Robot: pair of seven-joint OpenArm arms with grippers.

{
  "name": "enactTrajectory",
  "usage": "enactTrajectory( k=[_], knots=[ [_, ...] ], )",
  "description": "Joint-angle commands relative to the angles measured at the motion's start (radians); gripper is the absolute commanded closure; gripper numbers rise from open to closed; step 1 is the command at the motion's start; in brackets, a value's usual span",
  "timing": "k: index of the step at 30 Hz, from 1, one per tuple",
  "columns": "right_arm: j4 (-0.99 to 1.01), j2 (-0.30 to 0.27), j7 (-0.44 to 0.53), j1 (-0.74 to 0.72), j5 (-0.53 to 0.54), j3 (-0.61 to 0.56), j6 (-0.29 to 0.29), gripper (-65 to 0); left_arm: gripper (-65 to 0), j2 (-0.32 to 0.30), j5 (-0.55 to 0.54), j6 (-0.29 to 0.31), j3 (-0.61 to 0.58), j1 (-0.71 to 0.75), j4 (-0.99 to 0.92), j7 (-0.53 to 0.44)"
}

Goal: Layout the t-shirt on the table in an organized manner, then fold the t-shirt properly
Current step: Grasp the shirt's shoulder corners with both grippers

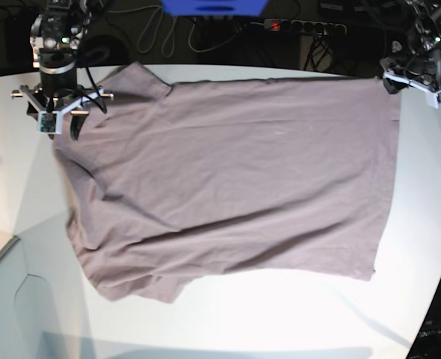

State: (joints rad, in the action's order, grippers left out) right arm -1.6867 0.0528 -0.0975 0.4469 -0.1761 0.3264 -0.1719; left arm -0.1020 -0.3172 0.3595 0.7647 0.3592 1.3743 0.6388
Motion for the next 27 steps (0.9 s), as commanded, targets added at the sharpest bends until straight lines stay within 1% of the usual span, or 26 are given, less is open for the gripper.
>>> enactTrajectory(
  k=[1,7,8,10,11,13,19,23,27],
  knots=[
    [-0.014,-0.003,0.023,0.002,0.005,0.003,-0.001,-28.0,-21.3,-0.009,0.006,0.002,0.000,-0.005,0.007,-0.006],
    [-0.017,-0.001,0.023,0.011,0.005,0.003,-0.001,-27.8,-12.5,-0.008,-0.001,0.003,0.000,-0.007,0.017,-0.007],
    [-0.019,0.000,0.023,0.013,0.005,0.003,-0.001,-27.7,-10.3,-0.008,-0.001,0.003,0.000,-0.007,0.018,-0.007],
    [-0.020,0.002,0.025,0.013,0.005,0.007,-0.001,-27.8,-1.6,-0.008,-0.001,0.003,0.000,-0.007,0.018,-0.006],
    [-0.020,0.002,0.023,0.013,0.005,0.007,-0.001,-27.9,0.0,-0.008,0.003,0.003,0.000,-0.007,0.018,0.000],
    [-0.020,0.003,0.023,0.014,0.005,0.009,-0.001,-28.0,-0.7,-0.008,0.003,0.003,0.000,-0.007,0.018,0.000],
    [-0.025,0.005,0.028,0.036,0.005,0.004,-0.001,-28.1,0.0,-0.008,-0.001,0.003,0.002,-0.007,0.020,-0.004],
    [-0.033,0.035,0.023,0.054,0.007,0.003,-0.001,-28.1,0.0,-0.008,-0.001,0.003,0.002,-0.007,0.020,-0.004],
    [-0.011,0.040,0.022,0.063,0.007,-0.034,-0.001,-28.1,0.0,-0.008,-0.001,0.003,0.002,-0.007,0.020,-0.006]
  ],
)
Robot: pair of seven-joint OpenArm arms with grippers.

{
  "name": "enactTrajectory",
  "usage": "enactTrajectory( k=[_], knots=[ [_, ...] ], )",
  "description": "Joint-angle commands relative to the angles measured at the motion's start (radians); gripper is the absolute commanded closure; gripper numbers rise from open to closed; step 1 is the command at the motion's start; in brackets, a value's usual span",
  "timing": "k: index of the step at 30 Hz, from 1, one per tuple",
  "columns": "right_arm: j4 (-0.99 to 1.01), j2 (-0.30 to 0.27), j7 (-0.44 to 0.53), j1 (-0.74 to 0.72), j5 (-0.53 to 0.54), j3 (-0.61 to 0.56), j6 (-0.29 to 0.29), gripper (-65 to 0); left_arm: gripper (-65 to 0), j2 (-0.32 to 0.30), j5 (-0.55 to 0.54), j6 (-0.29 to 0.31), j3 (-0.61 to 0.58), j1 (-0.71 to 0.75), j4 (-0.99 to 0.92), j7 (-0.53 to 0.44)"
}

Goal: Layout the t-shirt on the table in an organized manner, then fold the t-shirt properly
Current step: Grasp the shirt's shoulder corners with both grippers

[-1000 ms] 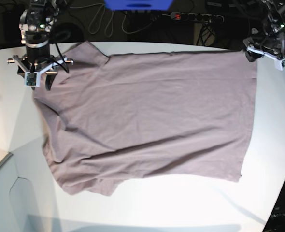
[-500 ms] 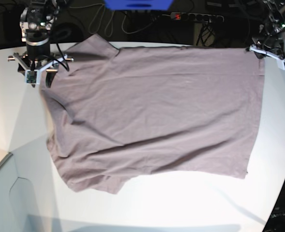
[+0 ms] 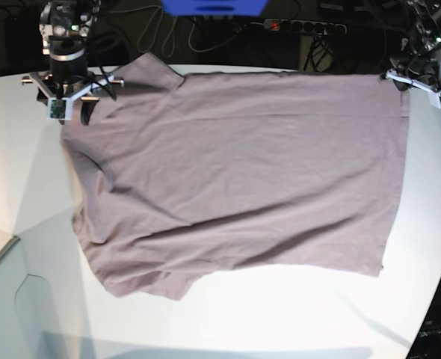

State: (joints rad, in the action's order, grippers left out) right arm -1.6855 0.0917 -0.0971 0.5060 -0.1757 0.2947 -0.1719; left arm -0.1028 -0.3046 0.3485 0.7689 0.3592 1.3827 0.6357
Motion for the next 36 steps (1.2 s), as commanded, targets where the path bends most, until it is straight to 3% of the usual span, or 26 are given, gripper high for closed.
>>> enactTrajectory(
  k=[1,7,15,36],
  knots=[
    [-0.006,-0.002,0.021,0.013,0.006,-0.016,-0.001,-28.1,0.0,-0.007,-0.014,0.014,-0.002,-0.007,0.011,-0.003],
    [0.002,-0.004,0.021,0.024,0.006,-0.059,-0.001,-28.2,0.0,-0.007,-0.014,0.014,-0.002,-0.009,0.011,-0.003],
    [0.045,-0.008,0.021,0.019,0.003,-0.053,-0.001,-34.6,0.0,-0.007,-0.014,0.014,-0.002,-0.009,0.011,-0.003],
    [0.106,-0.008,0.023,0.027,0.005,-0.015,-0.001,-34.8,0.0,-0.007,-0.014,0.014,-0.002,-0.009,0.011,-0.004]
  ],
)
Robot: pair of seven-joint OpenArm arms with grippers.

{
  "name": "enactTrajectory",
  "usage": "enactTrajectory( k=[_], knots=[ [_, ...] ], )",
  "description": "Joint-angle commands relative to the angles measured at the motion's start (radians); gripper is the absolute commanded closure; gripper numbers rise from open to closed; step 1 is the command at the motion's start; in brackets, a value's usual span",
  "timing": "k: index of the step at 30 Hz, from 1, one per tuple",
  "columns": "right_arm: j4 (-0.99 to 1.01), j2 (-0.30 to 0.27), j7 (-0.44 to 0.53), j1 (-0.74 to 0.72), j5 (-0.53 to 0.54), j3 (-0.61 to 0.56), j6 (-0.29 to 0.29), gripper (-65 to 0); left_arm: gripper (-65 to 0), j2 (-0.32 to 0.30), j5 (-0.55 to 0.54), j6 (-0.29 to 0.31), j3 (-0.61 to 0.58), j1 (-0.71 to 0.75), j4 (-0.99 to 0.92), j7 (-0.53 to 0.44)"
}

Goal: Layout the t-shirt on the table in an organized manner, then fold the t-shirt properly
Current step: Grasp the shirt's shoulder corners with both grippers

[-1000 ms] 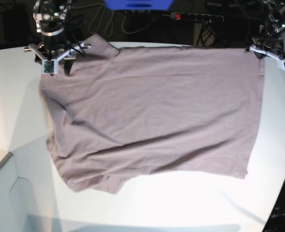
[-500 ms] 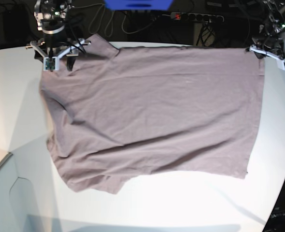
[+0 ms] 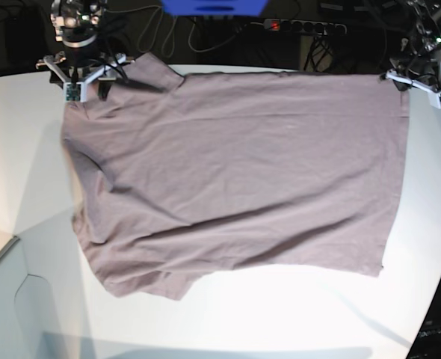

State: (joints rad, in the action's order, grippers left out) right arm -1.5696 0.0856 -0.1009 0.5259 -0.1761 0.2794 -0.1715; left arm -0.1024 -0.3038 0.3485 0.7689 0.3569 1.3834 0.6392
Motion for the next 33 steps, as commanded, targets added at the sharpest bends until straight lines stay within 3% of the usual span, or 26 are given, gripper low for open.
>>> enactTrajectory(
  k=[1,21,26,31,33],
  knots=[
    [-0.010,0.000,0.026,0.007,0.005,-0.001,-0.001,-34.8,0.0,-0.007,-0.015,0.014,-0.002,-0.006,0.011,-0.008],
    [0.065,0.000,0.028,0.018,0.005,-0.061,-0.001,-33.1,0.0,-0.007,-0.011,0.014,-0.002,-0.020,0.011,-0.006],
    [0.059,0.000,0.033,0.024,0.003,-0.075,-0.001,-19.8,0.0,-0.007,-0.011,0.014,-0.002,-0.020,0.011,-0.006],
    [0.059,0.000,0.033,0.026,0.003,-0.070,-0.001,0.0,0.0,-0.007,-0.010,0.014,-0.002,-0.020,0.011,-0.006],
    [0.056,0.003,0.034,0.026,0.003,-0.065,-0.001,0.0,0.0,-0.007,-0.010,0.014,-0.002,-0.020,0.011,-0.006]
  ],
)
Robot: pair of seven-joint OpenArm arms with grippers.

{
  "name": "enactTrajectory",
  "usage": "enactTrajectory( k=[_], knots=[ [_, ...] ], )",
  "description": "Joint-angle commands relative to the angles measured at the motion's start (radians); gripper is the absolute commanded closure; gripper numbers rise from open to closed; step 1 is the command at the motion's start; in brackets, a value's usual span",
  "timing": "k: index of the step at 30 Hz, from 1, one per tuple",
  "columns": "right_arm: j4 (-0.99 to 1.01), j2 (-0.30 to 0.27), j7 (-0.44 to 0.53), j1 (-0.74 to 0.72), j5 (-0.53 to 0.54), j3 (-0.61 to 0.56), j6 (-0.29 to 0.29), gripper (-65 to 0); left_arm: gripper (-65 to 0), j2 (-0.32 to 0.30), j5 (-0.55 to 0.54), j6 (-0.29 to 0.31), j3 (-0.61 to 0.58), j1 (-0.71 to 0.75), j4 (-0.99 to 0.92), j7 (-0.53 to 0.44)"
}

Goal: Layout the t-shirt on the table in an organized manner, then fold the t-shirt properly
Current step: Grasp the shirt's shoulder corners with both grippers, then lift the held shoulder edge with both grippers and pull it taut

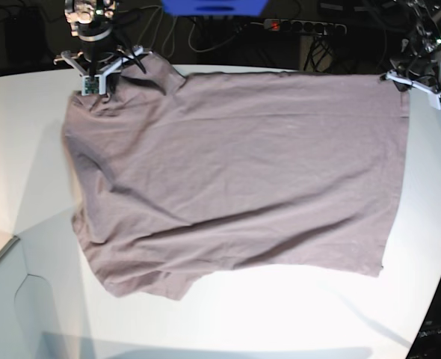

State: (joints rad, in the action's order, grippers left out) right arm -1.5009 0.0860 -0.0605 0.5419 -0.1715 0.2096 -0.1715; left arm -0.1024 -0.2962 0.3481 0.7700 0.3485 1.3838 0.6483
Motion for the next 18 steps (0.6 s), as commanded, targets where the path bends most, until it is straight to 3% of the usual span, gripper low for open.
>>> enactTrajectory(
  k=[1,9,18],
  knots=[
    [-0.025,0.002,-0.006,0.011,-0.001,0.006,-0.001,0.0,0.0,-0.007,-0.018,0.015,-0.004,-0.012,0.010,-0.015],
    [-0.177,0.010,-0.005,0.076,0.002,0.000,-0.001,0.0,0.0,-0.007,-0.022,0.015,-0.004,-0.012,0.015,-0.011],
    [-0.306,0.059,-0.003,0.126,0.002,0.000,-0.001,0.0,0.0,-0.006,-0.022,0.015,-0.002,-0.007,0.075,-0.008]
  ],
)
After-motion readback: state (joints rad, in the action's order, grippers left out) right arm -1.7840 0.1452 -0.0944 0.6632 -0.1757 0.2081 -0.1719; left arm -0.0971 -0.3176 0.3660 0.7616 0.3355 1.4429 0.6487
